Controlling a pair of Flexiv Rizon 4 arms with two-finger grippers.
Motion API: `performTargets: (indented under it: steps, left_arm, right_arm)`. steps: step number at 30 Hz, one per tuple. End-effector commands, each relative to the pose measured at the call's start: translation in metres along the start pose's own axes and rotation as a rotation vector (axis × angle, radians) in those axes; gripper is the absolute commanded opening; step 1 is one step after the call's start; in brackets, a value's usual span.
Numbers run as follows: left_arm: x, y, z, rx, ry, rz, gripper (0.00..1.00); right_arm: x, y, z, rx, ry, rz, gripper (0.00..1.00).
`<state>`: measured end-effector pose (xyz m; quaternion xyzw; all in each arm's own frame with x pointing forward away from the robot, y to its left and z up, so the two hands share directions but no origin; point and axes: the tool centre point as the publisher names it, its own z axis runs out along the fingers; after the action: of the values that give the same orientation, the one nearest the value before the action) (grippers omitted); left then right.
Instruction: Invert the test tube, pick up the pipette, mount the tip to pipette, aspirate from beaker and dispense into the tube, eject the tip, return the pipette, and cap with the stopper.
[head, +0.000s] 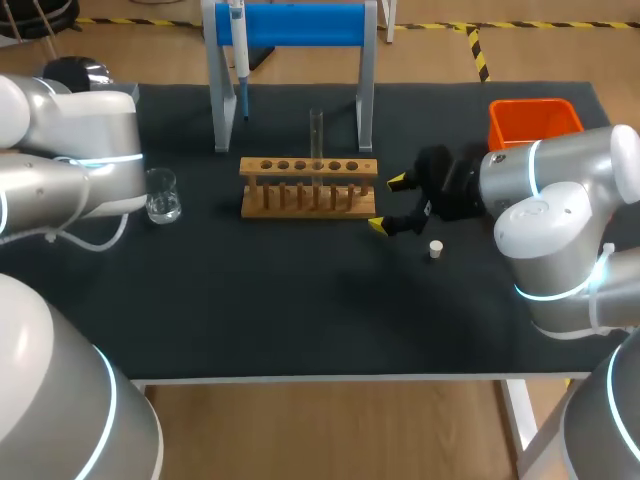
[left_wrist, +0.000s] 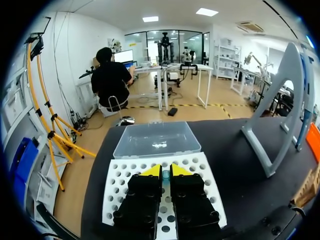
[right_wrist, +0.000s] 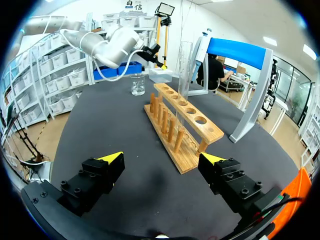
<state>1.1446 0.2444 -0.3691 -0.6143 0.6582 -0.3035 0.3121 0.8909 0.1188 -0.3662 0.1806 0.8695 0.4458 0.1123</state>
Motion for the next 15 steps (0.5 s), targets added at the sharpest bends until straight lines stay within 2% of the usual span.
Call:
performTargets:
  steps: [1,15]
  left_arm:
    - [0.0003,0.0011,0.0044,-0.006,-0.002,0.002,0.00]
    - [0.0005,-0.0058,-0.0015,0.013,-0.008,0.003,0.00]
  right_arm:
    - [0.0001,-0.0006,-0.0009,-0.001,0.001,0.000,1.00]
    - [0.0001,-0.0006,-0.0009,-0.001,0.001,0.000,1.00]
